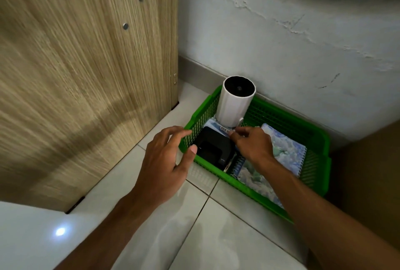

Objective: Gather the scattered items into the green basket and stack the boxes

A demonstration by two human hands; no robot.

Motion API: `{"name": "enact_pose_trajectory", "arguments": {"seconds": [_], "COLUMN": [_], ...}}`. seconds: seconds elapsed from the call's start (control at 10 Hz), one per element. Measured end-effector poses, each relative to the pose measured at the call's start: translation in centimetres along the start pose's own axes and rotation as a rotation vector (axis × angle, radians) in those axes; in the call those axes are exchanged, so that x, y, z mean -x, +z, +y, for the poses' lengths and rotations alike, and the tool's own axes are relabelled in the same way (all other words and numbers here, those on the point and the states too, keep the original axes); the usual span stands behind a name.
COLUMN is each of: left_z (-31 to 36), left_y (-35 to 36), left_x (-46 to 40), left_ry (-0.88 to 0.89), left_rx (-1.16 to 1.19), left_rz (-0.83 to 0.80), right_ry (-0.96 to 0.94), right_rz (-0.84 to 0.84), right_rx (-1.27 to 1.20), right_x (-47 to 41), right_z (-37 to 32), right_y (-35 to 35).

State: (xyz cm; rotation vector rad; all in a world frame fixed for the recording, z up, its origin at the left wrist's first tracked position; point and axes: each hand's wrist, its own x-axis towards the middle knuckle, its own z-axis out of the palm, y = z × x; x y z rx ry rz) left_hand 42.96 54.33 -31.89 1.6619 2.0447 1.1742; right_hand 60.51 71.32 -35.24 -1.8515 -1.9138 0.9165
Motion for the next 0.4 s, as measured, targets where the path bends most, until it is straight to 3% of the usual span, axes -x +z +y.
{"name": "enact_pose_trajectory", "arguments": {"seconds": [0.2,0.4], "left_z": [0.0,0.2], "left_y": [-0.4,-1.5], "left_x": [-0.3,0.2], "left_ry": [0.033,0.048], "left_rx": [0.005,0.035], "left_rz": [-0.010,-0.040], "right_ry": [-0.175,-0.397], "right_rz": [0.073,0.015], "right_rx": [0.026,-0.081], "right_x": [2.2,5.6], "right_z": [0.9,1.7], "right_y": [-0.6,-1.2]}}
